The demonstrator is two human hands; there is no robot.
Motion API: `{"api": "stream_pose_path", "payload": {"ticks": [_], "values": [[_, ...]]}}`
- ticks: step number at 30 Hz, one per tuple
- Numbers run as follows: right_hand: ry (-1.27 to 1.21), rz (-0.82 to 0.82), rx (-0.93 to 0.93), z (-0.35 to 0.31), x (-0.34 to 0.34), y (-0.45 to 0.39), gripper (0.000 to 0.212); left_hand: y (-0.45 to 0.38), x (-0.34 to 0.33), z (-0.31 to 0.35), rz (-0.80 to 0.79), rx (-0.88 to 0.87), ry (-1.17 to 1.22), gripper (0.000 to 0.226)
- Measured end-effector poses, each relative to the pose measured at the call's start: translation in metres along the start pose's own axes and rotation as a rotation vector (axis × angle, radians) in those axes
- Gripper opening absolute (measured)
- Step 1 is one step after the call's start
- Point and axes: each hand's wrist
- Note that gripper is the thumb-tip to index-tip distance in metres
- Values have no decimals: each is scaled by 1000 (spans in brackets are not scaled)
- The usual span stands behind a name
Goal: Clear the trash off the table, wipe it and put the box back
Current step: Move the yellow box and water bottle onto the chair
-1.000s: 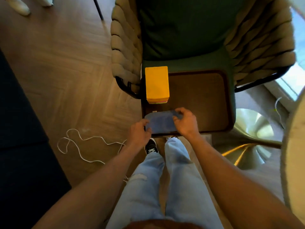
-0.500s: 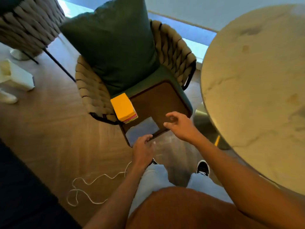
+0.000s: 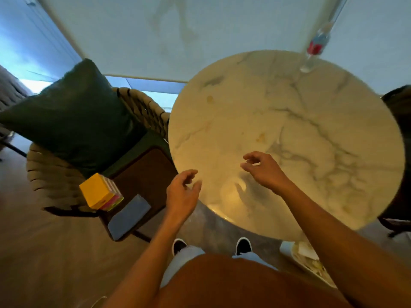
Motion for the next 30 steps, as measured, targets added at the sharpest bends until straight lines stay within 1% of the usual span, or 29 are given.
{"api": "stream_pose_path", "payload": {"ticks": [3, 7, 12, 16, 20, 23, 26, 30], "values": [[-16, 107, -67, 35, 38, 1, 26, -5, -28, 26, -129, -26, 26, 27], [-38, 269, -126, 66, 75, 7, 21, -25, -53, 45, -282, -94, -2, 27], [-97, 430, -180, 76, 115, 16, 17, -61, -82, 66, -470, -175, -75, 29], [-101, 520, -181, 79, 143, 16, 18, -89, -107, 91, -551, -234, -97, 37], [-100, 500, -172, 79, 164, 5, 20, -117, -135, 118, -605, -230, -80, 55], [-69, 466, -159, 77, 178, -18, 18, -140, -159, 135, -613, -215, -81, 60], [-60, 423, -146, 75, 198, -52, 22, -170, -188, 152, -591, -180, -86, 57], [-56, 290, -83, 72, 233, -118, 38, -219, -232, 175, -567, -124, -124, 45]]}}
Point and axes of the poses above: each hand's wrist, its own y-axis away from the middle knuckle, its own x-axis out of the back of the hand, z = x × y, and after that the axes turned 5 degrees about y, right-handed
